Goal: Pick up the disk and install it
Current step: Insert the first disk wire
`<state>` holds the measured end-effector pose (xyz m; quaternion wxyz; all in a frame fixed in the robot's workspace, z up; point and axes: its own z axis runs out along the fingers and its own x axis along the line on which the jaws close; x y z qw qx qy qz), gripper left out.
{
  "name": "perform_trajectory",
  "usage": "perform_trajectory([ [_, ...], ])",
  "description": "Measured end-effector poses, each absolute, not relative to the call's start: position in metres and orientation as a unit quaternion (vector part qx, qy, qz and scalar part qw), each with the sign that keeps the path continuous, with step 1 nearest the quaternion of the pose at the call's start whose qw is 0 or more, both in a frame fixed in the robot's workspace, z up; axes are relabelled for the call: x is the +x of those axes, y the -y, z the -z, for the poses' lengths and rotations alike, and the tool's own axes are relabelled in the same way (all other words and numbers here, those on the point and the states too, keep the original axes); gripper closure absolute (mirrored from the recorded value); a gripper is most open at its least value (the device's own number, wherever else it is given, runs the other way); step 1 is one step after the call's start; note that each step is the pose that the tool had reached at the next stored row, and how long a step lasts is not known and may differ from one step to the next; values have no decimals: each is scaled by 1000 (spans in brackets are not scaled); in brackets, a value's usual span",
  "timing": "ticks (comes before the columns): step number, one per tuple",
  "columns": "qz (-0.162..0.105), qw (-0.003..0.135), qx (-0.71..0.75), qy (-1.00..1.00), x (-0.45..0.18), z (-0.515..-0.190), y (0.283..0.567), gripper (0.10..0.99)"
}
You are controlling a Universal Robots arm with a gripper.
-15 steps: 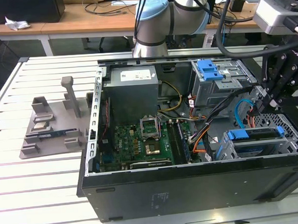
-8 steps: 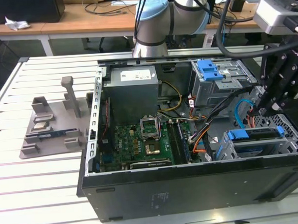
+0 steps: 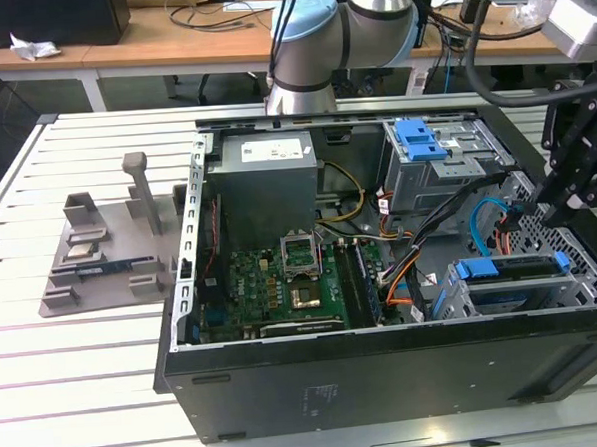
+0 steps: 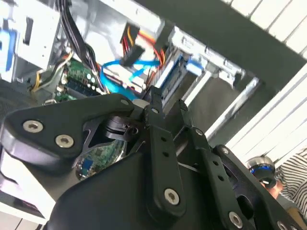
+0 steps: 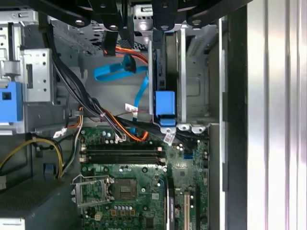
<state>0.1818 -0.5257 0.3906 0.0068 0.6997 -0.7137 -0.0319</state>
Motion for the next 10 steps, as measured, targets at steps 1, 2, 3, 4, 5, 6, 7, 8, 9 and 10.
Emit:
perform_trajectory([
  [1, 32, 7, 700, 714, 184, -389, 523, 784],
  [2, 32, 8, 700, 714, 187, -387, 517, 784],
  [3, 32, 8, 700, 714, 187, -386, 513, 784],
  [4, 32, 8, 700, 714, 188, -383, 505, 784],
  [5, 32, 8, 700, 714, 188, -381, 500, 784],
  [6, 32, 9, 700, 714, 188, -379, 496, 784],
  [7, 31, 9, 700, 714, 188, -377, 493, 784],
  [8, 31, 10, 700, 714, 188, -376, 491, 784],
  [9, 30, 10, 700, 714, 188, -373, 490, 784],
  [10, 29, 11, 700, 714, 188, -371, 490, 784],
])
